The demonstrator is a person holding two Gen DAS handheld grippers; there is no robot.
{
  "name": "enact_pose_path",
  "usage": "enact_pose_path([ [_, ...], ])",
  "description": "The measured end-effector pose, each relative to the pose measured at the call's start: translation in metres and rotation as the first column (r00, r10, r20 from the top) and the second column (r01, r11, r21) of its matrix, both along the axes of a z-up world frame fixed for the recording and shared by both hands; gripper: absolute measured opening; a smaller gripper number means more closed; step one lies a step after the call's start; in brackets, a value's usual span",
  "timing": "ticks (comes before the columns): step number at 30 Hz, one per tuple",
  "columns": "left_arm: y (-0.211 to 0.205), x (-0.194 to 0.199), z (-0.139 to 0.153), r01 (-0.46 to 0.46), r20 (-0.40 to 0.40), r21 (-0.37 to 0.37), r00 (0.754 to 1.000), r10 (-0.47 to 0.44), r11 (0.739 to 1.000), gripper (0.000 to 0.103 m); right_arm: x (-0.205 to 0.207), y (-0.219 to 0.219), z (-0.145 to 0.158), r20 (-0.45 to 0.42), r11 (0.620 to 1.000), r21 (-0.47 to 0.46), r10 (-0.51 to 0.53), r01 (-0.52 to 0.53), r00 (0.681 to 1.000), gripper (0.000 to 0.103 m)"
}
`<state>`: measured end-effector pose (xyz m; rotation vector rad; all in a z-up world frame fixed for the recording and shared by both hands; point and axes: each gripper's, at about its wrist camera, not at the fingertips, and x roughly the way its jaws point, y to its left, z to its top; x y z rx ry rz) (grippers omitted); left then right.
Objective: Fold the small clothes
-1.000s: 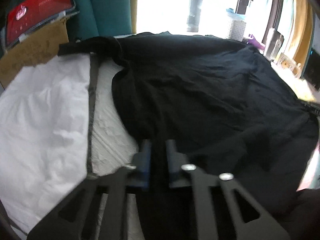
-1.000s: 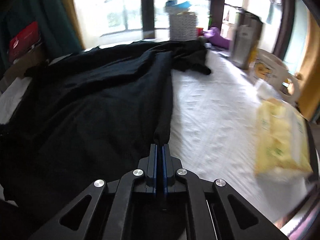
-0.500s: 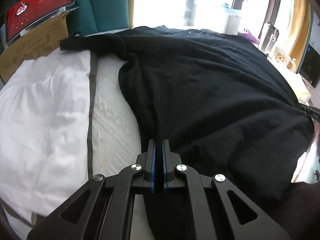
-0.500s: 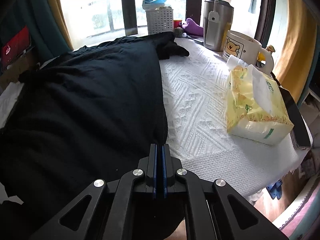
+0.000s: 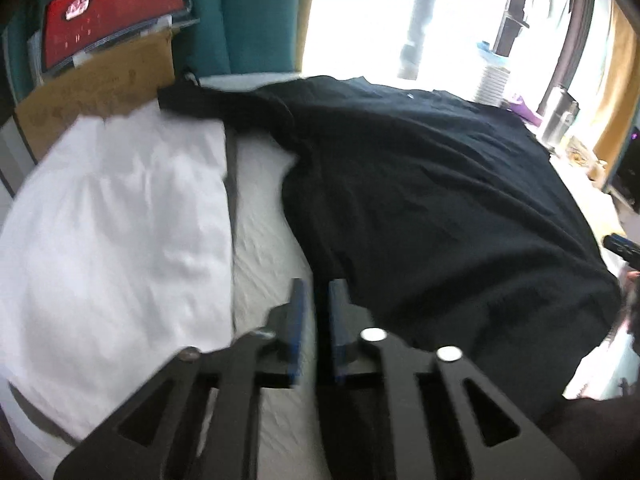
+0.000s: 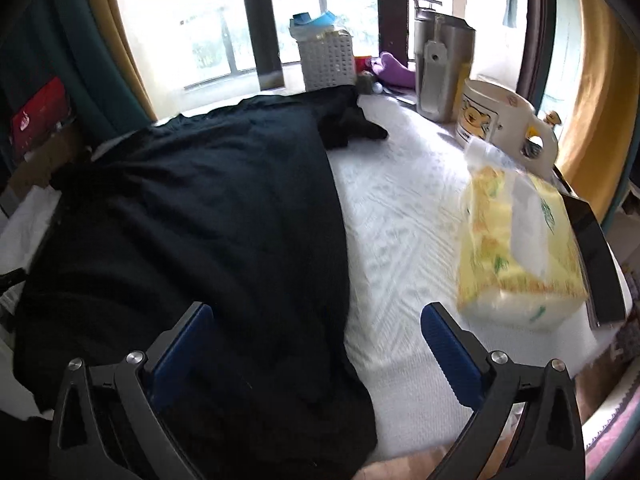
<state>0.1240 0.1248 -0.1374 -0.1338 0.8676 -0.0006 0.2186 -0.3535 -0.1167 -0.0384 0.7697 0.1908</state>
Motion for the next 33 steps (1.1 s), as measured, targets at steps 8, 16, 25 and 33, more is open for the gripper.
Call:
enact_pose_path([
  [8, -0.013, 0.060, 0.026, 0.067, 0.095, -0.069, 0.994, -0.061, 0.995, 0.039, 0.046, -0.001, 0.020, 0.025, 0.989, 0.149, -0.026, 0.022, 0.999, 0.103],
  [16, -0.014, 0.113, 0.011, 0.037, 0.057, -0.032, 0.998, -0.035, 0.999, 0.039, 0.140, -0.028, 0.021, -0.042, 0.932, 0.348, -0.092, 0.101, 0.995, 0.101],
  [25, 0.002, 0.137, -0.001, 0.000, 0.038, -0.065, 0.999, 0.002, 0.998, 0.039, 0.226, -0.028, 0.001, -0.163, 0.885, 0.458, -0.013, 0.087, 0.987, 0.095],
  [33, 0.028, 0.154, -0.001, -0.112, 0.043, -0.072, 0.992, 0.115, 0.991, 0.039, 0.256, -0.040, 0.000, -0.155, 0.806, 0.579, -0.040, 0.123, 0.987, 0.095],
])
